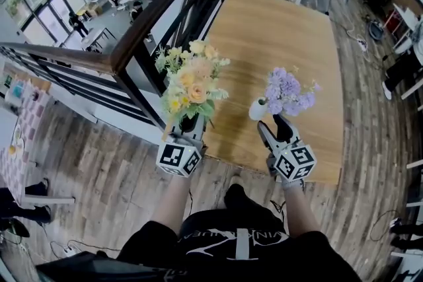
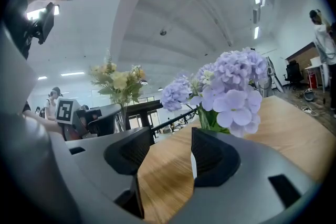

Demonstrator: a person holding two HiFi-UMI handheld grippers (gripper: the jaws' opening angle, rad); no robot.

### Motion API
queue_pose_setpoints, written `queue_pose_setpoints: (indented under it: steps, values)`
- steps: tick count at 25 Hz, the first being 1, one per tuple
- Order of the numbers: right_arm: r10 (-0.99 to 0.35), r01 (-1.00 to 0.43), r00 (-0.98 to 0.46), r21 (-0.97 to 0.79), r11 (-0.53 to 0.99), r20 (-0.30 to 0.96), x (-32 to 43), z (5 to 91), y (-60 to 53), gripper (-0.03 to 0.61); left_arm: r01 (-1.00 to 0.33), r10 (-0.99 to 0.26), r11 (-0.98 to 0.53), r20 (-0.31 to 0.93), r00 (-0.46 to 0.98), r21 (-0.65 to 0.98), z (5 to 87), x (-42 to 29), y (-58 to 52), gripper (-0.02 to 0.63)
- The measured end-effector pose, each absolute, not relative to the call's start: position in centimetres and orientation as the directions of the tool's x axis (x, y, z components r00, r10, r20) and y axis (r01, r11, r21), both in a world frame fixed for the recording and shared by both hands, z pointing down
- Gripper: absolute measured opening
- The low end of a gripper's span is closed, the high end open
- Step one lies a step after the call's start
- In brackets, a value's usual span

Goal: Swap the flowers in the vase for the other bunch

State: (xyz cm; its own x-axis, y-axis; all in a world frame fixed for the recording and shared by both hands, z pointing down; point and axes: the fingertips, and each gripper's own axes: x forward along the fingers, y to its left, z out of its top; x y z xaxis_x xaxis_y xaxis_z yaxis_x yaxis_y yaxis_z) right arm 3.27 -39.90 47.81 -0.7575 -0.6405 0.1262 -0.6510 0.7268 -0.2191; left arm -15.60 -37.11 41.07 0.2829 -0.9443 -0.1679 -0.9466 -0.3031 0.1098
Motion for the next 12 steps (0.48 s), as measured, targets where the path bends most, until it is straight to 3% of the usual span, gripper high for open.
queue_pose_setpoints:
  steps: [12]
  values:
    - [-0.638, -0.643, -0.763, -0.234, 0.73, 0.104, 1.7, 47.1, -37.4, 0.229, -0.943, -0.941, -0.313, -0.171, 0.292, 0.111, 40.8, -16.9, -34.7, 0.014]
